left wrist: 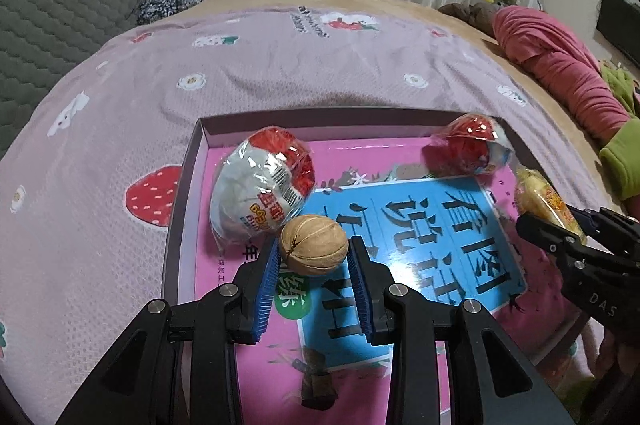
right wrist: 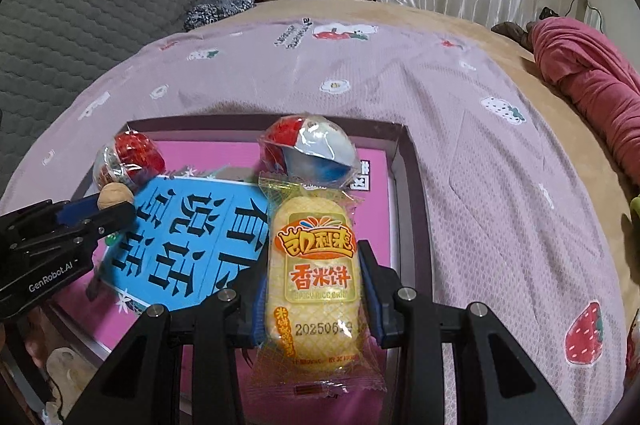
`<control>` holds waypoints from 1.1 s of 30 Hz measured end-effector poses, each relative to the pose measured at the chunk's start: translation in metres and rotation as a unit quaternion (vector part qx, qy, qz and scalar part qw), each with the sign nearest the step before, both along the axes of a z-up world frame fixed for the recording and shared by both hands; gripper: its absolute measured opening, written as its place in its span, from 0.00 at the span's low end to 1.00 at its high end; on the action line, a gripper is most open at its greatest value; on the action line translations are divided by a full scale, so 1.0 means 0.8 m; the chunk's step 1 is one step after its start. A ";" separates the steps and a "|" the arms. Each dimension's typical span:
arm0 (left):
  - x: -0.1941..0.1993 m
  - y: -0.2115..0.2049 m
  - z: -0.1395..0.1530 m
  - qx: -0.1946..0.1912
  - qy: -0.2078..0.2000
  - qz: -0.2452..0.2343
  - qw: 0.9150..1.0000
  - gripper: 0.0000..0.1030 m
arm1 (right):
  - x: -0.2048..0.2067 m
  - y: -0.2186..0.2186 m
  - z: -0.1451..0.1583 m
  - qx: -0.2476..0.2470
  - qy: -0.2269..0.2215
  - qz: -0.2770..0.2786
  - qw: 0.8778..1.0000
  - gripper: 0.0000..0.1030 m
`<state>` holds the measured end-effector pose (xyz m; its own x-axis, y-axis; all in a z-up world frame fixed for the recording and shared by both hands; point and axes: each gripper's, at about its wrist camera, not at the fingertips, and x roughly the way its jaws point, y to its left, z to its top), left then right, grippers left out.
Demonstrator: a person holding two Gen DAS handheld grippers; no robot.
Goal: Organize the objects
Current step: 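Lower the walnut ball into the tray while the right tool lowers the yellow packet beside it, then open both tools to release the walnut ball and yellow packet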
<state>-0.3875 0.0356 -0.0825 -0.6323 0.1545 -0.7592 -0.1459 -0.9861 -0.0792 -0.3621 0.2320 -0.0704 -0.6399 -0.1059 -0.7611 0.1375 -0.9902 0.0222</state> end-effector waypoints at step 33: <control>-0.003 0.005 -0.007 -0.005 -0.017 -0.004 1.000 0.61 | -0.006 0.004 -0.009 -0.010 -0.030 -0.004 0.999 0.60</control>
<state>-0.3896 0.0396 -0.0880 -0.6050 0.1515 -0.7817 -0.1512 -0.9857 -0.0740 -0.3668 0.2352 -0.0773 -0.5942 -0.1170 -0.7957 0.1281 -0.9905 0.0500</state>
